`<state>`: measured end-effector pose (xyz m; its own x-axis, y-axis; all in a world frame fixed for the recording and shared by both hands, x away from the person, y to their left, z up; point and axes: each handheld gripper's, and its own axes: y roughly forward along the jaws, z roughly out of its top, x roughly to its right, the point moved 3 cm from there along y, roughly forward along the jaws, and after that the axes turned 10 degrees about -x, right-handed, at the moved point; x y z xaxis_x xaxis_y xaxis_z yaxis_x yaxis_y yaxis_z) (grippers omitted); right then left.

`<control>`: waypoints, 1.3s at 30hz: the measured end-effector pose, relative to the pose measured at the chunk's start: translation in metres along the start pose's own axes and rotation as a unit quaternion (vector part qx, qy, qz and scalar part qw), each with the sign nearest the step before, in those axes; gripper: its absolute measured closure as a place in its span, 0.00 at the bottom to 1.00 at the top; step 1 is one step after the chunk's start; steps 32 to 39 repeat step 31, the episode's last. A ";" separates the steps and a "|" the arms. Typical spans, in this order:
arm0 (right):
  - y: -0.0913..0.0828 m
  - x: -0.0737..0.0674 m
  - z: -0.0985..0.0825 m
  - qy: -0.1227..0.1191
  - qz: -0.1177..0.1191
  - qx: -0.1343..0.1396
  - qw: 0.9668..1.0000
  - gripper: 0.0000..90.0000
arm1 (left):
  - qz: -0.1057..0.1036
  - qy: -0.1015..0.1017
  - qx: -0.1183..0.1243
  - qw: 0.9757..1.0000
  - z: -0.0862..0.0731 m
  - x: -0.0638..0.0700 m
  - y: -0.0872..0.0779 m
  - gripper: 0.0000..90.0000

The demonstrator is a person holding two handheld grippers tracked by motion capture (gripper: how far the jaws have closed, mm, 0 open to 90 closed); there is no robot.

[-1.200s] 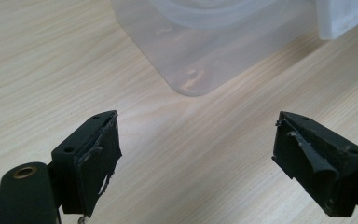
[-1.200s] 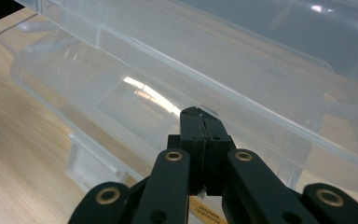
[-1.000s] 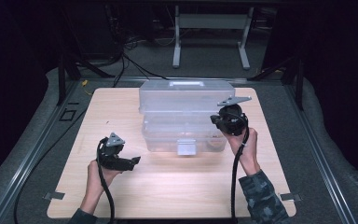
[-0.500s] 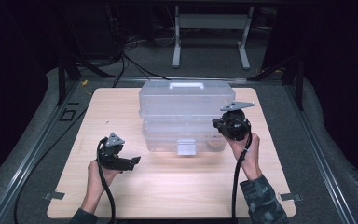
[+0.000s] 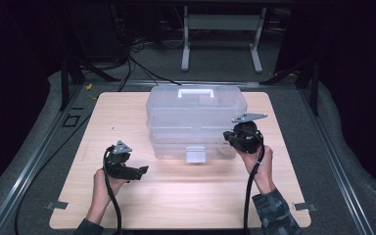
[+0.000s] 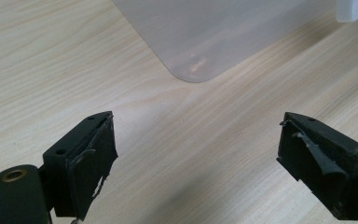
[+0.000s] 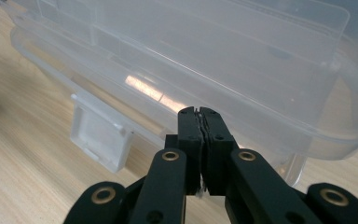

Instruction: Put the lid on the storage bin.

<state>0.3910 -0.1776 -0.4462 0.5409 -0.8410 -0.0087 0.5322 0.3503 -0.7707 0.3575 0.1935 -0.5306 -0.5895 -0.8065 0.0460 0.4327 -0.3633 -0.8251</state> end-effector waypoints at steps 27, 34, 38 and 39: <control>0.039 0.006 -0.100 0.012 -0.014 -0.063 0.998 0.74 | -0.002 -0.015 -0.009 1.000 -0.028 -0.003 0.017 0.01; 0.049 0.009 -0.117 0.023 -0.023 -0.074 0.997 0.47 | 0.000 -0.020 -0.008 1.000 -0.035 -0.004 0.022 0.00; 0.049 0.009 -0.117 0.023 -0.023 -0.074 0.997 0.47 | 0.000 -0.020 -0.008 1.000 -0.035 -0.004 0.022 0.00; 0.049 0.009 -0.117 0.023 -0.023 -0.074 0.997 0.47 | 0.000 -0.020 -0.008 1.000 -0.035 -0.004 0.022 0.00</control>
